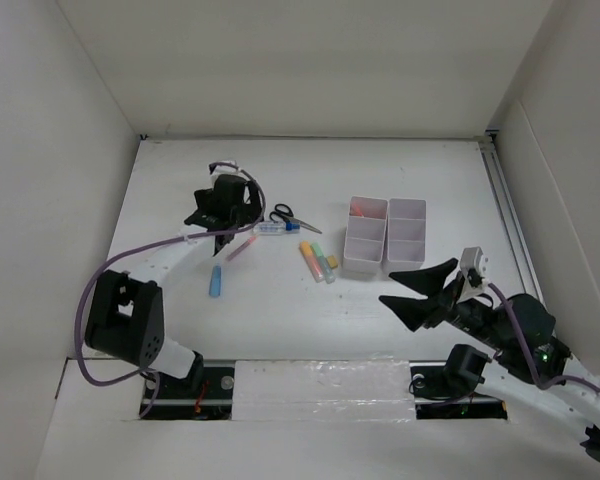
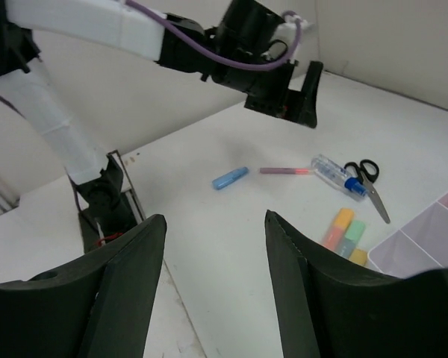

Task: Sort the stationery into containers
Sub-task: Grab a piece of stationery with the left arm

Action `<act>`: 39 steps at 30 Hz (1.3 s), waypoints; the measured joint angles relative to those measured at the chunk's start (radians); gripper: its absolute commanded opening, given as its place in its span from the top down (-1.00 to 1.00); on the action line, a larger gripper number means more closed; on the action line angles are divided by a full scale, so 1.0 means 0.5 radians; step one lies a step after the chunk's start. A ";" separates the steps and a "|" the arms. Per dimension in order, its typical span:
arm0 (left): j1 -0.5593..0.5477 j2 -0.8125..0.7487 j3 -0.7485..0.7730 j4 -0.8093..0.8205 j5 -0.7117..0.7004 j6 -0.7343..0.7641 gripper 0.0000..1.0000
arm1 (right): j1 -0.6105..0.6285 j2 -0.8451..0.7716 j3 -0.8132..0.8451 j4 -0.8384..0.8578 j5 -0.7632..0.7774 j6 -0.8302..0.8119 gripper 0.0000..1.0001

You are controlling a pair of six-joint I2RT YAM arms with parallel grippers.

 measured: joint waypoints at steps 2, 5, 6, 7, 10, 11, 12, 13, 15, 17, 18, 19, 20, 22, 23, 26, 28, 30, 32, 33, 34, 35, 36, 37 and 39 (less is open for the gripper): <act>0.001 0.069 0.082 -0.121 0.079 0.116 -0.99 | 0.000 -0.024 -0.002 0.018 -0.053 -0.016 -0.23; 0.001 0.188 0.253 -0.306 0.193 0.310 -0.99 | 0.000 -0.115 -0.031 0.042 -0.111 -0.037 -0.28; 0.001 0.216 0.301 -0.354 0.250 0.397 -0.99 | 0.000 -0.153 -0.039 0.043 -0.127 -0.041 -0.28; 0.001 0.233 0.330 -0.390 0.310 0.485 -0.99 | 0.000 -0.185 -0.045 0.050 -0.141 -0.046 -0.28; 0.011 0.240 0.341 -0.480 0.433 0.710 -0.99 | 0.000 -0.246 -0.066 0.076 -0.173 -0.065 -0.28; 0.018 0.243 0.340 -0.507 0.480 0.771 -0.95 | 0.000 -0.250 -0.066 0.079 -0.183 -0.069 -0.28; 0.043 0.247 0.338 -0.517 0.546 0.819 -0.95 | 0.000 -0.252 -0.066 0.085 -0.193 -0.073 -0.28; 0.080 0.249 0.330 -0.518 0.623 0.857 -0.89 | 0.000 -0.252 -0.066 0.090 -0.208 -0.075 -0.28; 0.169 0.249 0.300 -0.514 0.732 0.916 -0.89 | 0.000 -0.251 -0.066 0.092 -0.233 -0.078 -0.28; 0.249 0.249 0.237 -0.489 0.789 0.971 -0.89 | 0.000 -0.251 -0.066 0.102 -0.260 -0.082 -0.28; 0.272 0.249 0.198 -0.485 0.802 0.993 -0.89 | 0.000 -0.249 -0.066 0.108 -0.273 -0.082 -0.28; 0.279 0.249 0.162 -0.486 0.809 1.012 -0.86 | 0.000 -0.246 -0.066 0.118 -0.286 -0.083 -0.28; 0.278 0.256 0.134 -0.490 0.816 1.031 -0.86 | 0.000 -0.243 -0.066 0.128 -0.298 -0.082 -0.28; 0.272 0.301 0.114 -0.493 0.831 1.061 -0.81 | 0.000 -0.243 -0.066 0.137 -0.318 -0.082 -0.28; 0.269 0.337 0.120 -0.488 0.845 1.076 -0.79 | 0.000 -0.243 -0.066 0.140 -0.325 -0.082 -0.28; 0.268 0.468 0.159 -0.500 0.868 1.112 -0.79 | 0.000 -0.247 -0.072 0.146 -0.338 -0.082 -0.28; 0.268 0.534 0.188 -0.507 0.869 1.134 -0.76 | 0.000 -0.251 -0.088 0.148 -0.343 -0.082 -0.28; 0.268 0.565 0.201 -0.511 0.868 1.147 -0.74 | 0.000 -0.256 -0.100 0.140 -0.343 -0.082 -0.28; 0.268 0.583 0.210 -0.513 0.867 1.157 -0.71 | 0.000 -0.266 -0.103 0.140 -0.344 -0.082 -0.28; 0.268 0.596 0.219 -0.519 0.867 1.163 -0.67 | 0.000 -0.276 -0.103 0.141 -0.344 -0.082 -0.28; 0.268 0.610 0.227 -0.518 0.869 1.164 -0.60 | 0.000 -0.288 -0.103 0.140 -0.345 -0.082 -0.28; 0.268 0.625 0.236 -0.519 0.876 1.165 -0.56 | 0.000 -0.298 -0.103 0.142 -0.344 -0.082 -0.28; 0.268 0.631 0.243 -0.518 0.884 1.170 -0.53 | 0.000 -0.305 -0.103 0.142 -0.344 -0.082 -0.28; 0.268 0.632 0.244 -0.516 0.886 1.171 -0.49 | 0.000 -0.309 -0.103 0.142 -0.344 -0.082 -0.28; 0.267 0.632 0.244 -0.517 0.891 1.175 -0.45 | 0.000 -0.311 -0.103 0.142 -0.344 -0.083 -0.28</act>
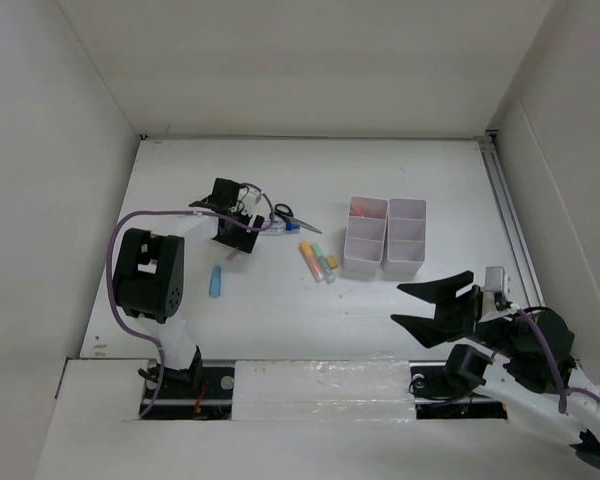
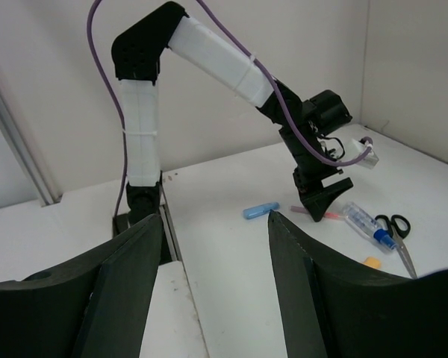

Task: Sort the stationery into containers
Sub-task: Grab a piece of stationery with the left arm

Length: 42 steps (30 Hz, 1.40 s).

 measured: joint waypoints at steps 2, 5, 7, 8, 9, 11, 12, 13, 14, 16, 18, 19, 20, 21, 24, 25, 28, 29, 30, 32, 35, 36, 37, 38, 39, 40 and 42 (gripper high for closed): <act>0.000 -0.001 -0.001 0.002 0.004 0.002 -0.37 | 0.000 0.001 0.000 0.000 0.001 0.000 -0.28; 0.000 -0.005 -0.002 0.003 0.005 0.002 -0.27 | 0.000 0.002 0.000 -0.001 0.004 0.000 -0.28; 0.000 -0.012 -0.002 0.008 0.005 0.002 -0.18 | 0.000 0.002 0.000 -0.001 0.011 -0.001 -0.28; 0.000 -0.014 -0.002 0.012 0.005 0.001 -0.14 | 0.000 0.002 0.000 -0.001 0.014 -0.001 -0.28; -0.001 -0.014 -0.002 0.015 0.005 0.001 -0.10 | 0.000 0.002 0.000 -0.001 0.019 -0.002 -0.28; -0.004 -0.014 -0.003 0.015 0.006 0.000 0.07 | 0.000 -0.001 0.000 -0.002 0.024 -0.004 -0.28; -0.007 -0.014 -0.005 0.015 0.007 -0.005 0.07 | 0.000 -0.005 0.000 -0.004 0.027 -0.005 -0.28; -0.009 -0.014 -0.009 0.018 0.008 -0.005 0.07 | 0.000 -0.008 0.001 -0.005 0.031 -0.005 -0.28; -0.014 -0.014 -0.018 0.023 0.006 -0.005 0.10 | 0.000 -0.014 0.001 -0.010 0.034 -0.005 -0.28; -0.027 -0.014 -0.032 0.028 0.007 -0.008 0.13 | 0.000 -0.029 0.001 -0.018 0.040 -0.005 -0.28; -0.037 -0.015 -0.040 0.041 0.008 -0.009 0.13 | 0.000 -0.047 0.002 -0.025 0.042 -0.005 -0.28; -0.040 -0.016 -0.041 0.046 0.011 -0.011 0.13 | 0.000 -0.056 0.003 -0.032 0.042 -0.005 -0.28; -0.044 -0.016 -0.042 0.050 0.014 -0.014 0.17 | 0.000 -0.068 0.004 -0.042 0.043 -0.005 -0.28; -0.048 -0.016 -0.044 0.053 0.018 -0.018 0.17 | 0.000 -0.082 0.005 -0.050 0.043 -0.005 -0.28; -0.057 -0.016 -0.047 0.060 0.024 -0.021 0.38 | 0.000 -0.114 0.005 -0.062 0.054 -0.005 -0.28; -0.063 -0.014 -0.047 0.060 0.025 -0.024 0.56 | 0.000 -0.120 0.007 -0.066 0.056 -0.005 -0.28; -0.088 -0.011 -0.047 0.072 0.021 -0.030 0.84 | 0.000 -0.121 0.018 -0.078 0.057 -0.005 -0.28; -0.097 -0.009 -0.047 0.072 0.016 -0.037 0.89 | 0.000 -0.121 0.020 -0.078 0.057 -0.005 -0.28; -0.105 -0.009 -0.047 0.072 0.011 -0.038 0.92 | 0.000 -0.121 0.020 -0.082 0.057 -0.005 -0.28; -0.124 -0.019 -0.054 0.074 -0.018 -0.045 1.00 | 0.000 -0.121 0.020 -0.103 0.057 -0.005 -0.28; -0.163 -0.083 -0.128 0.097 -0.060 -0.049 1.00 | 0.000 -0.121 0.020 -0.121 0.067 -0.005 -0.28; -0.169 -0.123 -0.165 0.088 -0.065 -0.053 1.00 | 0.000 -0.121 0.020 -0.122 0.071 -0.005 -0.28; -0.180 -0.166 -0.201 0.065 -0.069 -0.053 1.00 | 0.000 -0.121 0.020 -0.123 0.073 -0.005 -0.28; -0.188 -0.215 -0.226 0.036 -0.069 -0.053 1.00 | 0.000 -0.121 0.020 -0.124 0.075 -0.005 -0.28; -0.189 -0.263 -0.235 0.002 -0.068 -0.053 1.00 | 0.000 -0.121 0.020 -0.124 0.076 -0.005 -0.28; -0.192 -0.306 -0.236 -0.024 -0.066 -0.054 1.00 | 0.000 -0.121 0.020 -0.124 0.077 -0.005 -0.28; -0.204 -0.414 -0.216 -0.068 -0.089 -0.060 1.00 | 0.000 -0.121 0.024 -0.128 0.079 -0.005 -0.28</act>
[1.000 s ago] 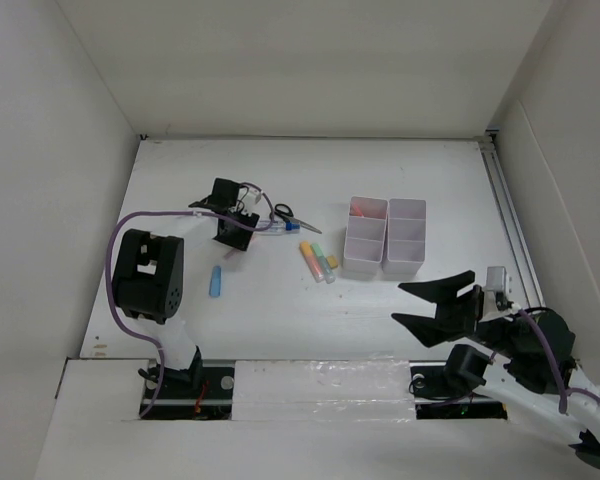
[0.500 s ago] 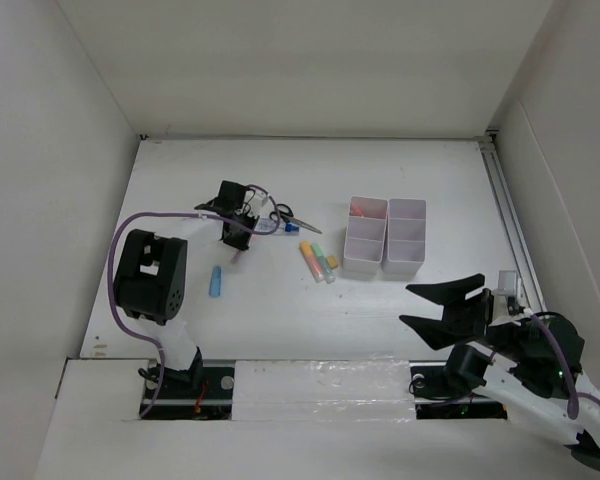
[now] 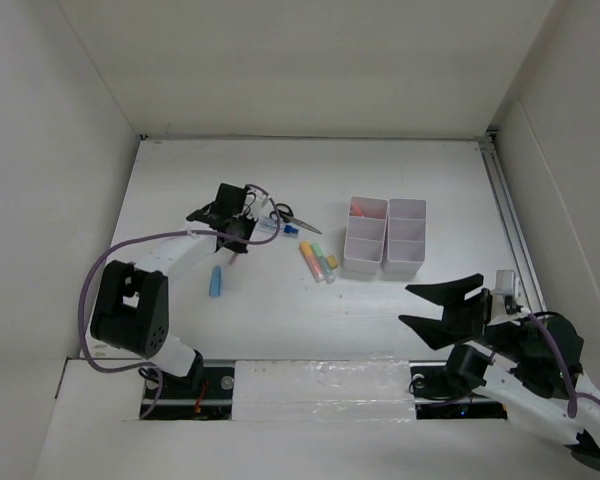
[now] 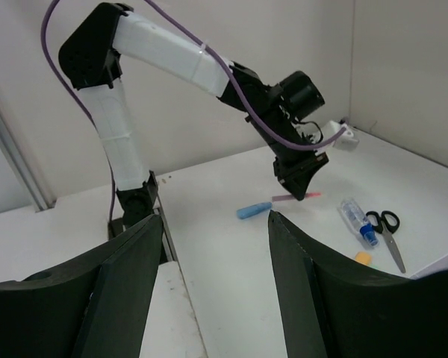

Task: Sort the stationery into containers
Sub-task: Grab a piece of stationery with the left arm, then place the stationery into the container

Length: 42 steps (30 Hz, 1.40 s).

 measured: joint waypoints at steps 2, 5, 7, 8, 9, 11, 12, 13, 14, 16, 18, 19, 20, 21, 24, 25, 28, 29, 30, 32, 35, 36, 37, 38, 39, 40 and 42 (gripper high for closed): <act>-0.030 -0.071 0.087 -0.054 -0.082 -0.024 1.00 | 0.000 0.000 0.007 -0.008 0.000 0.000 -0.28; -0.079 -0.093 0.319 -0.127 -0.208 -0.110 1.00 | 0.000 0.001 0.012 -0.012 0.015 0.000 -0.28; -0.097 -0.086 0.509 -0.146 -0.247 -0.185 1.00 | 0.000 0.002 0.021 -0.022 0.047 0.002 -0.28; -0.119 -0.085 0.593 -0.143 -0.271 -0.224 1.00 | 0.000 0.005 0.024 -0.022 0.068 0.003 -0.28; -0.143 -0.090 0.660 -0.114 -0.307 -0.258 1.00 | 0.000 0.006 0.029 -0.025 0.095 0.005 -0.28; -0.230 -0.117 0.718 -0.029 -0.350 -0.310 1.00 | 0.000 0.013 0.042 -0.027 0.153 0.008 -0.28; -0.289 -0.140 0.718 0.021 -0.351 -0.332 1.00 | 0.000 0.022 0.053 -0.031 0.182 0.008 -0.28; -0.348 -0.163 0.717 0.063 -0.334 -0.362 1.00 | 0.000 0.039 0.069 -0.036 0.211 0.008 -0.28; -0.398 -0.182 0.715 0.116 -0.307 -0.388 1.00 | 0.000 0.059 0.087 -0.038 0.240 0.008 -0.28; -0.473 -0.237 0.671 0.323 -0.201 -0.467 1.00 | 0.000 0.109 0.120 -0.040 0.288 0.008 -0.28; -0.487 -0.327 0.550 0.624 -0.104 -0.574 1.00 | 0.000 0.169 0.148 -0.044 0.340 0.008 -0.28; -0.497 -0.380 0.455 0.797 -0.076 -0.615 1.00 | 0.000 0.218 0.166 -0.047 0.373 0.008 -0.28; -0.510 -0.437 0.344 0.985 -0.063 -0.653 1.00 | 0.000 0.239 0.172 -0.047 0.386 0.008 -0.28; -0.541 -0.483 0.224 1.211 -0.081 -0.674 1.00 | 0.000 0.274 0.184 -0.060 0.410 0.008 -0.28; -0.710 -0.446 0.030 1.750 -0.095 -0.691 1.00 | 0.000 0.351 0.192 -0.075 0.468 0.010 -0.28; -0.758 -0.372 0.028 1.884 -0.068 -0.699 1.00 | 0.000 0.369 0.193 -0.076 0.488 0.015 -0.28; -0.802 -0.112 0.050 2.265 0.050 -0.729 1.00 | 0.000 0.418 0.201 -0.079 0.531 0.020 -0.28; -0.804 -0.025 0.044 2.393 0.067 -0.741 1.00 | 0.000 0.435 0.203 -0.076 0.542 0.024 -0.28; -0.809 0.053 0.032 2.527 0.078 -0.750 1.00 | 0.000 0.451 0.205 -0.079 0.557 0.033 -0.28; -0.809 0.176 0.018 2.715 0.091 -0.762 1.00 | 0.000 0.486 0.216 -0.079 0.581 0.053 -0.28; -0.809 0.305 0.030 2.902 0.105 -0.763 1.00 | 0.000 0.519 0.243 -0.081 0.616 0.077 -0.28; -0.809 0.350 0.043 2.954 0.106 -0.763 1.00 | 0.000 0.520 0.252 -0.080 0.624 0.085 -0.28; -0.809 0.393 0.060 3.001 0.112 -0.765 1.00 | 0.000 0.520 0.260 -0.079 0.630 0.092 -0.28; -0.809 0.434 0.073 3.037 0.115 -0.772 1.00 | 0.000 0.521 0.267 -0.079 0.638 0.098 -0.28; -0.809 0.478 0.079 3.069 0.119 -0.783 1.00 | 0.000 0.525 0.275 -0.079 0.645 0.106 -0.28; -0.809 0.523 0.084 3.096 0.120 -0.796 1.00 | 0.000 0.530 0.285 -0.081 0.653 0.109 -0.28; -0.809 0.610 0.105 3.110 0.127 -0.819 1.00 | 0.000 0.552 0.313 -0.086 0.663 0.117 -0.28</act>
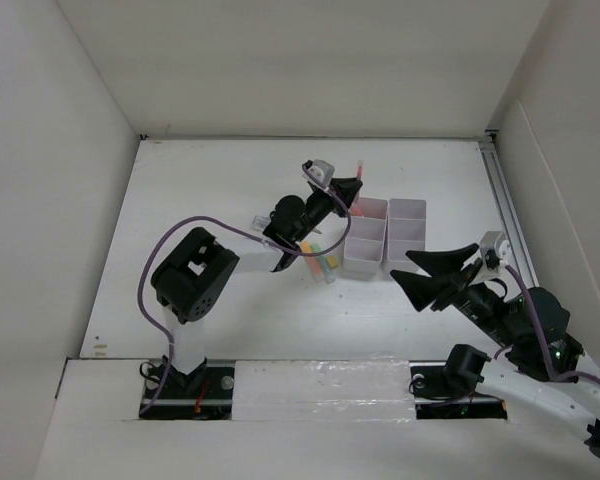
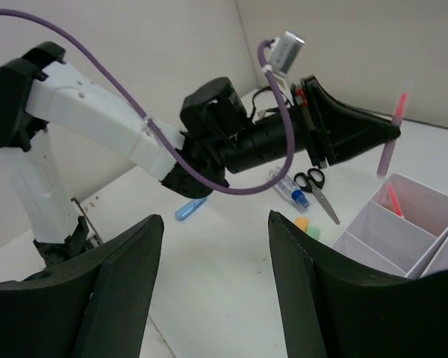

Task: Sort the stationery into containers
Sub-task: Place the stationery into the container

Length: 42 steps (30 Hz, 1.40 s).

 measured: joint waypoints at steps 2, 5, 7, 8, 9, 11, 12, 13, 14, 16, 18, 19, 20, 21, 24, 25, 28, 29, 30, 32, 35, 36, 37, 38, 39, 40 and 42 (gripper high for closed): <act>0.000 0.103 0.053 0.002 0.021 -0.027 1.00 | 0.000 0.014 0.018 -0.003 0.005 0.005 -0.28; 0.000 0.223 0.106 0.008 0.042 -0.066 1.00 | 0.000 0.007 0.021 -0.019 0.020 0.005 -0.28; 0.000 0.270 0.119 0.008 0.053 -0.085 1.00 | 0.000 0.002 0.021 -0.028 0.022 0.011 -0.28; 0.000 0.291 0.133 0.007 0.060 -0.095 1.00 | 0.000 0.000 0.021 -0.031 0.022 0.012 -0.28; 0.000 0.307 0.150 0.008 0.066 -0.102 1.00 | 0.000 -0.002 0.021 -0.032 0.022 0.017 -0.28; 0.000 0.334 0.192 0.009 0.084 -0.106 1.00 | 0.000 -0.002 0.021 -0.039 0.022 0.021 -0.28; 0.000 0.344 0.215 0.008 0.091 -0.108 1.00 | 0.000 -0.002 0.021 -0.044 0.022 0.025 -0.28; 0.000 0.352 0.237 0.009 0.095 -0.109 1.00 | 0.000 -0.002 0.021 -0.049 0.022 0.026 -0.28; 0.000 0.356 0.254 0.010 0.098 -0.110 1.00 | 0.000 -0.002 0.021 -0.051 0.021 0.027 -0.28; 0.000 0.363 0.284 0.019 0.112 -0.111 1.00 | 0.000 -0.002 0.021 -0.056 0.020 0.027 -0.28; 0.000 0.370 0.307 0.025 0.127 -0.111 1.00 | 0.000 -0.002 0.021 -0.057 0.020 0.027 -0.28; 0.000 0.373 0.315 0.031 0.134 -0.112 1.00 | 0.000 -0.002 0.021 -0.057 0.021 0.027 -0.28; 0.000 0.376 0.317 0.037 0.138 -0.112 1.00 | 0.000 -0.002 0.021 -0.057 0.020 0.027 -0.28; 0.000 0.376 0.318 0.038 0.143 -0.112 1.00 | 0.000 -0.002 0.021 -0.058 0.020 0.027 -0.28; 0.000 0.396 0.323 0.056 0.149 -0.113 1.00 | 0.000 -0.008 0.021 -0.065 0.020 0.029 -0.28; -0.002 0.407 0.324 0.060 0.150 -0.113 1.00 | 0.000 -0.012 0.021 -0.066 0.020 0.031 -0.28; -0.005 0.448 0.324 0.061 0.164 -0.110 1.00 | 0.000 -0.018 0.021 -0.072 0.020 0.033 -0.28; -0.010 0.463 0.324 0.061 0.167 -0.108 1.00 | 0.000 -0.018 0.021 -0.073 0.019 0.033 -0.28; -0.014 0.475 0.324 0.058 0.170 -0.101 1.00 | 0.000 -0.018 0.021 -0.076 0.019 0.033 -0.28; -0.027 0.491 0.324 0.053 0.178 -0.088 1.00 | 0.000 -0.018 0.021 -0.082 0.018 0.033 -0.28; -0.050 0.497 0.324 0.053 0.188 -0.069 0.93 | 0.000 -0.018 0.021 -0.098 0.018 0.033 -0.28; -0.056 0.497 0.324 0.056 0.190 -0.065 0.77 | 0.000 -0.018 0.021 -0.101 0.018 0.033 -0.28; -0.060 0.497 0.323 0.058 0.194 -0.060 0.68 | 0.000 -0.018 0.021 -0.102 0.018 0.033 -0.28; -0.066 0.497 0.319 0.060 0.195 -0.059 0.62 | 0.000 -0.018 0.021 -0.103 0.018 0.033 -0.28; -0.069 0.497 0.309 0.065 0.198 -0.055 0.62 | 0.000 -0.018 0.021 -0.102 0.018 0.033 -0.28; -0.070 0.497 0.298 0.068 0.198 -0.052 0.62 | 0.000 -0.018 0.021 -0.103 0.018 0.033 -0.28; -0.076 0.497 0.278 0.066 0.196 -0.040 0.62 | 0.000 -0.018 0.021 -0.103 0.018 0.033 -0.28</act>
